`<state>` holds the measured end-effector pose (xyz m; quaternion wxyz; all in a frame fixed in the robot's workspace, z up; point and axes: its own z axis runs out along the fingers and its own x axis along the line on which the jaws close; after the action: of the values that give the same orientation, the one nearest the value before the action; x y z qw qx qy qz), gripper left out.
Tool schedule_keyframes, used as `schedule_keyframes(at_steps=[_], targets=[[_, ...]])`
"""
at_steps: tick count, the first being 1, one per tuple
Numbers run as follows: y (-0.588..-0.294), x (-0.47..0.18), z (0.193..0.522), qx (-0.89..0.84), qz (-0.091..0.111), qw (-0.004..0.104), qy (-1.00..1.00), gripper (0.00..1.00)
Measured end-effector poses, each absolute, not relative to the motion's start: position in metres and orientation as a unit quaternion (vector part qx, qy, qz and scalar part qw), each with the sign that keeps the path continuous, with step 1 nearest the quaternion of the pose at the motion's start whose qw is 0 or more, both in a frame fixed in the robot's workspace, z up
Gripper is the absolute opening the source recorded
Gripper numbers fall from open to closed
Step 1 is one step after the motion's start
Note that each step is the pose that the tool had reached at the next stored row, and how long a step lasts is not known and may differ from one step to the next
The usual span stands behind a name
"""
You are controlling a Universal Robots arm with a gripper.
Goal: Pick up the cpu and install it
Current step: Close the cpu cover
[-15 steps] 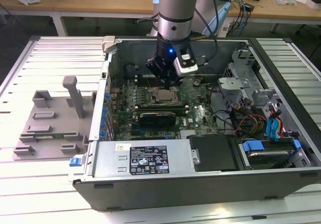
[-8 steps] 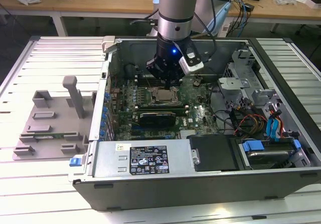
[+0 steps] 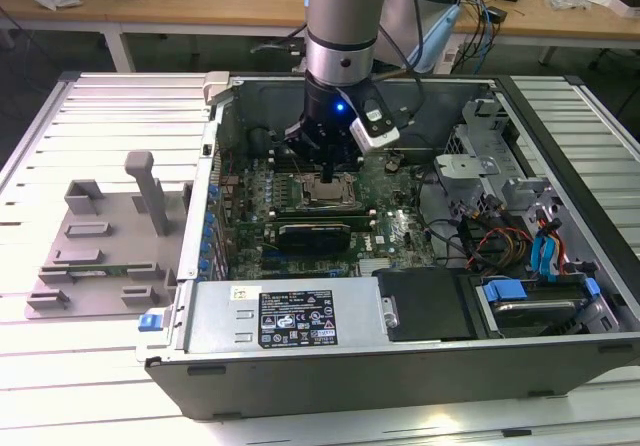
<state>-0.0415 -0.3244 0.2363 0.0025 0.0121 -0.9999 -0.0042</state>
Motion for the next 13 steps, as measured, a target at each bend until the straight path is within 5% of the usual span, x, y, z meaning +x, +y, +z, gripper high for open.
schedule_keyframes(at_steps=[13], targets=[[-0.328, -0.060, 0.222, 0.019, -0.004, 0.003, -1.000, 0.11]])
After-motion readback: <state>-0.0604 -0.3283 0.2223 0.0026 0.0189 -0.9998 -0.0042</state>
